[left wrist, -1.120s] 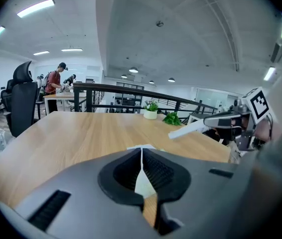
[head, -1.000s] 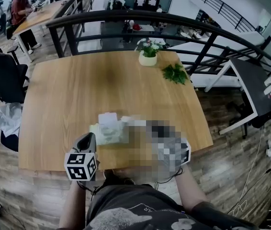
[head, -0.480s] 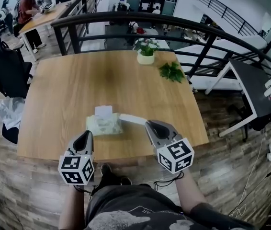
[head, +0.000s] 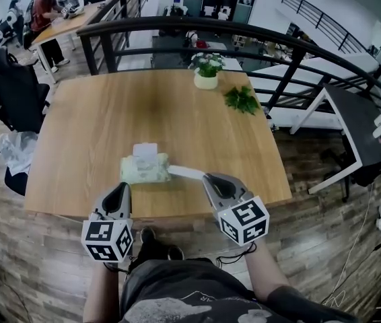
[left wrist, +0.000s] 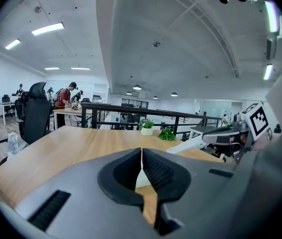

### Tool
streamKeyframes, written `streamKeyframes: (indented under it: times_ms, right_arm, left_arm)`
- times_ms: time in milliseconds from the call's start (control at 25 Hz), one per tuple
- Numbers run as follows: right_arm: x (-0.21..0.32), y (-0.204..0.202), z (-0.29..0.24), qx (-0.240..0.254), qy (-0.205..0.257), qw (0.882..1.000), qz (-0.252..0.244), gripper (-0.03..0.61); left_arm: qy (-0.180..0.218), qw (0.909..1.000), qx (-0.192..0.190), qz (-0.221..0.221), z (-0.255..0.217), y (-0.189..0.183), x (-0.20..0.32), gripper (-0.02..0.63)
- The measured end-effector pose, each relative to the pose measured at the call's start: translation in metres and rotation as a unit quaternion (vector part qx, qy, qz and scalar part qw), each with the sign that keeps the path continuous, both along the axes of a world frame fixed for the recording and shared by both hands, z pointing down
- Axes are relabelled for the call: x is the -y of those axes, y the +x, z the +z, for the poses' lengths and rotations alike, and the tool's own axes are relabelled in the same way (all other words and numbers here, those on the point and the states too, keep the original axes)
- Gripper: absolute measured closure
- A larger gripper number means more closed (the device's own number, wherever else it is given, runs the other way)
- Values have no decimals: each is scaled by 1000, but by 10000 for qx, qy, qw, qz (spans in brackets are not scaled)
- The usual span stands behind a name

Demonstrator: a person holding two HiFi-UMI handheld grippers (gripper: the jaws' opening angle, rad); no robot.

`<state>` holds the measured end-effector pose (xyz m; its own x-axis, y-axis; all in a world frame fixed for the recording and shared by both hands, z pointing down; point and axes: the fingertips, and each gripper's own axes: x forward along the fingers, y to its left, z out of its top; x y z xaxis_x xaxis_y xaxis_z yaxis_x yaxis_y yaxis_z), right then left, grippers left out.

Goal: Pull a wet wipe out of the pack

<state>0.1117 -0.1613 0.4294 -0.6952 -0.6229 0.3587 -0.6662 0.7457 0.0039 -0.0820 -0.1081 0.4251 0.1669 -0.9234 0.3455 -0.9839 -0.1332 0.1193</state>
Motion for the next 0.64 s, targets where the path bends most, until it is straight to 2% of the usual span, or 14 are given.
streamKeyframes:
  times_ms: [640]
  right_arm:
    - [6,-1,3,-21,-31,10000,-51,546]
  left_arm:
    - [-102,9999,-67,81,5,10,5,595]
